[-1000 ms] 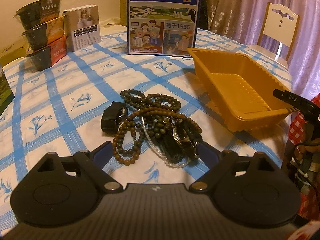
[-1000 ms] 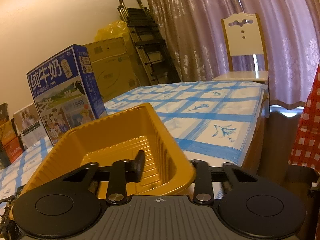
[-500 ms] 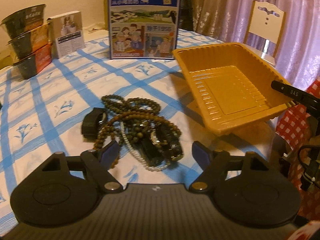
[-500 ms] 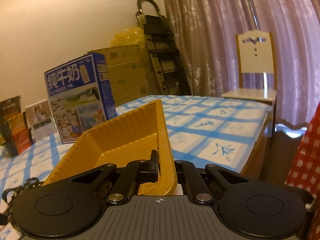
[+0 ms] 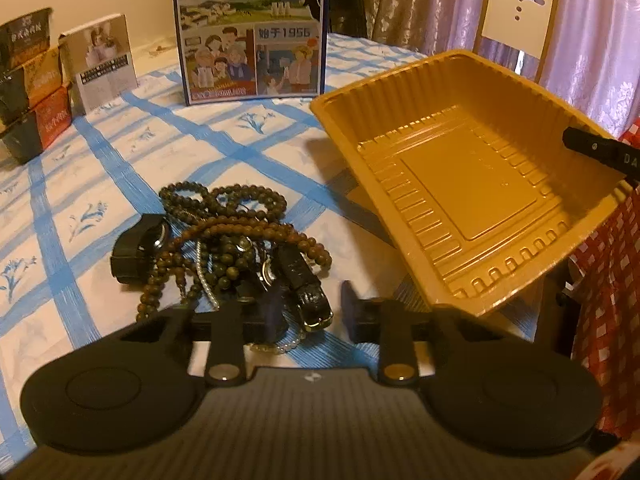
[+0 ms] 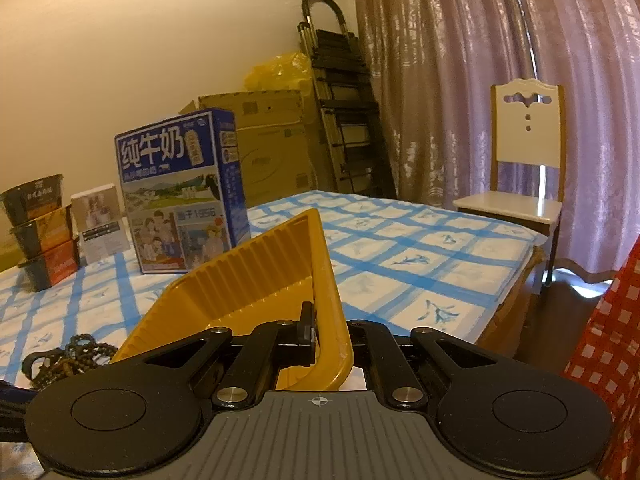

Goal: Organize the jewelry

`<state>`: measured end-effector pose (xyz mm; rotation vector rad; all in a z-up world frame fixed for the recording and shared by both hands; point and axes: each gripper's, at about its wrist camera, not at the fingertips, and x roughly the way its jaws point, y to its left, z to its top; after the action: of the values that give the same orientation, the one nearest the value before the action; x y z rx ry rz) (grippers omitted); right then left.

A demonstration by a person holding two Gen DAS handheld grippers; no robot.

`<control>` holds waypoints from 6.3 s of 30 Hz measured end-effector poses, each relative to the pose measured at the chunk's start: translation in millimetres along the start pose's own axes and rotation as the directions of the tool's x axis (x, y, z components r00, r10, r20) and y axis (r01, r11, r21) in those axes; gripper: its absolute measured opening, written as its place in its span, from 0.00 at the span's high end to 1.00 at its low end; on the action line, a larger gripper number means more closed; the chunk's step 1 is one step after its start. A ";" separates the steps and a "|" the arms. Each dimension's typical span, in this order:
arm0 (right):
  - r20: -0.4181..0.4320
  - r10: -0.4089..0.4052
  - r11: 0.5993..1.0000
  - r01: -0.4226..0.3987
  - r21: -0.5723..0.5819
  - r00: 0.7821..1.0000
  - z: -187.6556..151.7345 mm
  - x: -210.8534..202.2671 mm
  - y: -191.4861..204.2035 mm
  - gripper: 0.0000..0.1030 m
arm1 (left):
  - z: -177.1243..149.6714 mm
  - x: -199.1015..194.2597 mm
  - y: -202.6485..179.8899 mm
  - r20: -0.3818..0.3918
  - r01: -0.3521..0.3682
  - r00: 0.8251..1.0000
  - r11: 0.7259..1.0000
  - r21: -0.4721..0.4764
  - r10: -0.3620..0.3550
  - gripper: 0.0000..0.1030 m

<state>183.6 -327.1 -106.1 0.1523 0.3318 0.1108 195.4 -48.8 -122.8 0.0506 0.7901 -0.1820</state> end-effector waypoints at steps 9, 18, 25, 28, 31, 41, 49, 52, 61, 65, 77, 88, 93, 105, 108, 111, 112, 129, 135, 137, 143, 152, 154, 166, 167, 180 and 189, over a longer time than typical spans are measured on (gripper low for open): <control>-0.029 0.029 1.000 -0.029 0.005 0.999 1.1 -1.5 8.6 0.95 | 4.9 -23.6 26.4 0.018 0.050 0.999 0.992 -0.115 -0.048 0.86; -0.037 0.036 0.999 -0.036 0.003 0.999 3.2 -5.0 13.8 0.95 | 9.4 -56.0 48.5 -0.013 0.062 0.998 0.983 -0.172 -0.065 0.87; -0.045 0.032 0.999 -0.033 -0.008 0.998 3.5 -6.8 15.1 0.95 | 25.9 -78.2 43.3 0.075 0.125 0.991 0.977 -0.172 -0.113 0.87; -0.043 0.028 0.999 -0.029 -0.016 0.999 4.3 -6.8 15.6 0.95 | 38.5 -82.7 31.3 0.116 0.191 0.978 0.969 -0.159 -0.174 0.87; -0.044 0.026 0.999 -0.027 -0.024 0.999 6.0 -6.8 16.4 0.95 | 45.8 -78.8 15.4 0.130 0.245 0.965 0.959 -0.142 -0.228 0.87; -0.043 0.011 0.999 -0.014 -0.052 0.999 9.1 -11.5 17.3 0.95 | 36.7 -30.4 -30.9 0.029 0.303 0.953 0.940 -0.155 -0.302 0.87; -0.043 0.000 0.998 -0.003 -0.069 0.999 7.7 -11.9 18.2 0.95 | 37.9 -28.7 -40.9 0.095 0.318 0.947 0.939 -0.127 -0.308 0.80; -0.043 -0.003 0.998 0.000 -0.067 0.999 8.2 -10.3 18.3 0.95 | 39.3 -36.6 -41.6 0.114 0.293 0.953 0.951 -0.098 -0.282 0.75; -0.027 -0.047 0.997 0.046 -0.064 0.999 8.4 -10.7 12.8 0.95 | 19.5 -56.3 0.2 0.116 0.154 0.983 0.981 -0.118 -0.140 0.75; -0.022 -0.073 0.996 0.072 -0.054 0.997 8.1 -9.3 6.3 0.95 | 12.3 -47.8 17.1 0.082 0.094 0.993 0.986 -0.137 -0.084 0.75; -0.014 -0.084 0.995 0.083 -0.046 0.996 5.2 -6.2 0.7 0.95 | 3.6 -20.2 16.5 0.053 0.049 0.998 0.996 -0.073 -0.045 0.76; -0.009 -0.097 0.995 0.096 -0.033 0.995 4.8 -0.1 2.5 0.95 | 13.4 19.3 13.1 0.025 0.015 1.000 1.000 -0.012 -0.015 0.85; -0.009 -0.098 0.995 0.097 -0.028 0.995 4.4 1.9 2.6 0.95 | 16.3 30.6 12.2 0.010 0.007 1.000 1.000 -0.014 -0.007 0.87; -0.015 -0.097 0.995 0.097 -0.014 0.995 1.9 5.5 0.6 0.95 | 12.9 41.0 3.3 0.019 -0.017 1.000 1.000 0.016 0.017 0.95; -0.017 -0.096 0.995 0.096 -0.009 0.995 1.1 6.5 -0.4 0.95 | 12.1 38.5 0.9 0.028 -0.026 0.999 0.999 0.035 0.025 0.96; -0.016 -0.096 0.995 0.096 -0.008 0.995 0.5 6.4 -0.4 0.95 | 11.2 33.3 0.7 0.037 -0.026 0.999 0.999 0.039 0.025 1.00; -0.015 -0.096 0.995 0.096 -0.009 0.995 0.4 6.5 -0.2 0.95 | 11.0 30.7 0.4 0.042 -0.028 0.999 0.999 0.044 0.026 1.00; -0.014 -0.091 0.996 0.091 -0.012 0.996 -0.5 6.8 2.2 0.95 | 14.3 15.2 8.5 0.037 0.004 0.999 1.000 -0.011 -0.003 0.98; -0.012 -0.089 0.996 0.089 -0.008 0.996 -0.2 5.7 3.3 0.95 | 7.8 34.9 6.1 -0.012 -0.026 1.000 1.000 -0.004 0.026 0.98; -0.011 -0.087 0.996 0.087 -0.007 0.996 -0.1 5.9 3.2 0.95 | 6.4 35.8 5.2 -0.012 -0.028 1.000 1.000 0.004 0.028 0.98; -0.011 -0.086 0.996 0.086 -0.004 0.996 0.7 5.8 3.5 0.95 | 7.9 40.3 2.1 -0.010 -0.041 0.999 0.999 -0.003 0.041 0.95; -0.010 -0.082 0.997 0.082 -0.003 0.997 1.3 6.2 4.0 0.95 | 13.7 45.3 3.2 -0.016 -0.046 0.999 0.998 -0.051 0.045 0.83; -0.011 -0.082 0.997 0.082 -0.002 0.997 1.6 6.6 4.4 0.95 | 15.4 46.8 3.4 -0.019 -0.047 0.999 0.997 -0.067 0.046 0.82; -0.014 -0.084 0.996 0.084 0.002 0.996 0.5 7.3 3.1 0.95 | 11.7 46.5 -3.3 0.008 -0.061 0.998 0.998 0.006 0.061 0.86; -0.014 -0.083 0.997 0.083 0.002 0.996 0.5 7.3 3.9 0.95 | 11.8 46.3 -4.4 0.009 -0.063 0.998 0.998 0.017 0.063 0.87; -0.017 -0.085 0.996 0.085 0.007 0.996 -1.4 7.7 2.1 0.95 | 11.2 34.9 -5.3 0.023 -0.063 0.998 0.997 0.049 0.062 0.93; -0.017 -0.081 0.997 0.081 0.004 0.997 -2.3 6.9 2.2 0.95 | 24.2 -2.3 -12.2 0.103 -0.019 0.995 0.999 0.047 0.014 0.93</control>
<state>189.1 -323.7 -110.1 0.1428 0.3547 0.0309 208.6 -63.2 -103.9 0.0921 0.6825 -0.1867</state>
